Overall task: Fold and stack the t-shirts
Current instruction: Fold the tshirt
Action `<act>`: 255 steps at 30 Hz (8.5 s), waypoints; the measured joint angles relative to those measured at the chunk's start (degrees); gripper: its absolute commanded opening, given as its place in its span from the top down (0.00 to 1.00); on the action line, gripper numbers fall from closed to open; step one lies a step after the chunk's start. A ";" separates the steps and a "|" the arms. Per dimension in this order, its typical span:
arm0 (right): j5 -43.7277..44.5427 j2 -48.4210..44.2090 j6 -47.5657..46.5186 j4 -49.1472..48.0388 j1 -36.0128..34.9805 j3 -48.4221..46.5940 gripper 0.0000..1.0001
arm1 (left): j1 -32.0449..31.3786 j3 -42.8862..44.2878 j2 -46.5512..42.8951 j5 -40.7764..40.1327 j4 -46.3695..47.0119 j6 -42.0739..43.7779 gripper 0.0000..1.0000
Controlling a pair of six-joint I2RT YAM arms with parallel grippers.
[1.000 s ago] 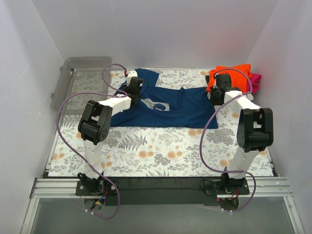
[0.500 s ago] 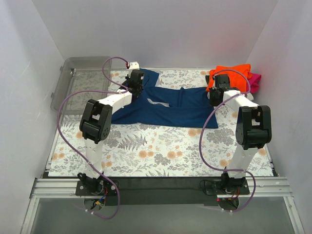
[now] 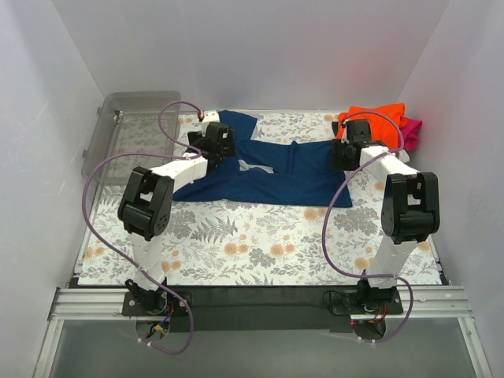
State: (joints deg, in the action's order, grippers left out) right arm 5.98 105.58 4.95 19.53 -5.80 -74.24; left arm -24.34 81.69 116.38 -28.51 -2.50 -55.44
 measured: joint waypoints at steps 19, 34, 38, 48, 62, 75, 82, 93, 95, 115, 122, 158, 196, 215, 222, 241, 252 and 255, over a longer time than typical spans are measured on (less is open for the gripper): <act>-1.25 -17.14 2.62 -2.10 -0.59 22.45 0.44 | -1.51 -34.38 -22.64 2.16 0.66 -12.24 0.08; 0.57 -16.06 3.23 -2.12 -0.59 23.52 0.43 | 1.73 -37.92 -22.73 1.44 1.25 -13.46 0.07; 0.92 -15.93 3.48 -2.12 -0.33 23.54 0.43 | 2.43 -37.99 -22.77 1.33 1.22 -13.44 0.07; 0.28 -13.07 3.93 -2.86 0.15 23.52 0.48 | 2.45 -39.26 -24.63 2.03 0.52 -13.62 0.07; -0.33 -12.96 4.57 -3.21 0.00 23.52 0.99 | 2.47 -40.41 -29.07 4.24 -1.40 -14.16 0.07; -0.26 -12.96 4.33 -3.08 -0.02 23.45 0.99 | 1.68 -36.92 -26.91 9.66 4.13 -14.93 0.12; -0.15 -12.96 4.24 -3.06 -0.11 23.43 0.99 | 0.57 -36.74 -23.56 10.34 4.28 -14.88 0.21; -0.09 -12.96 4.22 -3.04 -0.13 23.43 0.99 | 0.00 -36.65 -21.46 8.26 3.85 -14.29 0.53; -0.04 -12.96 4.17 -3.04 -0.20 23.43 0.99 | 0.00 -36.68 -21.46 7.45 3.08 -14.05 0.59; 1.18 -14.82 4.04 -1.95 -0.55 24.96 0.99 | -1.97 -37.42 -22.49 4.13 -0.76 -15.67 1.00; 2.54 -18.12 4.50 0.83 -1.49 27.45 0.99 | -3.26 -38.23 -25.18 7.10 -4.68 -17.16 1.00; 10.62 -30.34 7.98 17.40 -8.92 21.79 0.40 | -7.67 -40.44 -48.06 6.91 -23.65 -24.90 0.09; 0.22 -23.54 2.71 8.90 -10.16 17.99 0.42 | 1.42 -42.64 -36.30 1.14 -21.84 -23.34 0.66; 1.18 -23.78 2.58 8.87 -11.39 18.84 0.42 | 2.12 -42.71 -36.17 0.87 -21.24 -23.02 0.86; 1.38 -23.78 2.58 8.87 -11.61 18.84 0.43 | 2.16 -42.71 -36.70 0.44 -21.18 -23.06 1.00; 2.29 -22.12 2.56 8.87 -12.02 18.84 0.43 | 2.80 -42.51 -36.59 -0.39 -18.27 -21.27 1.00; 2.86 -20.09 2.51 8.90 -12.28 18.84 0.43 | 2.80 -42.51 -37.83 0.46 -18.03 -20.81 0.63; 2.86 -19.89 2.45 8.92 -12.35 18.84 0.43 | 2.80 -42.51 -37.97 -0.17 -18.03 -20.83 0.62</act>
State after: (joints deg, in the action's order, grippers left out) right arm 8.84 85.69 7.40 28.45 -18.15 -55.40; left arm -21.54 39.18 78.41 -28.69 -20.53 -76.27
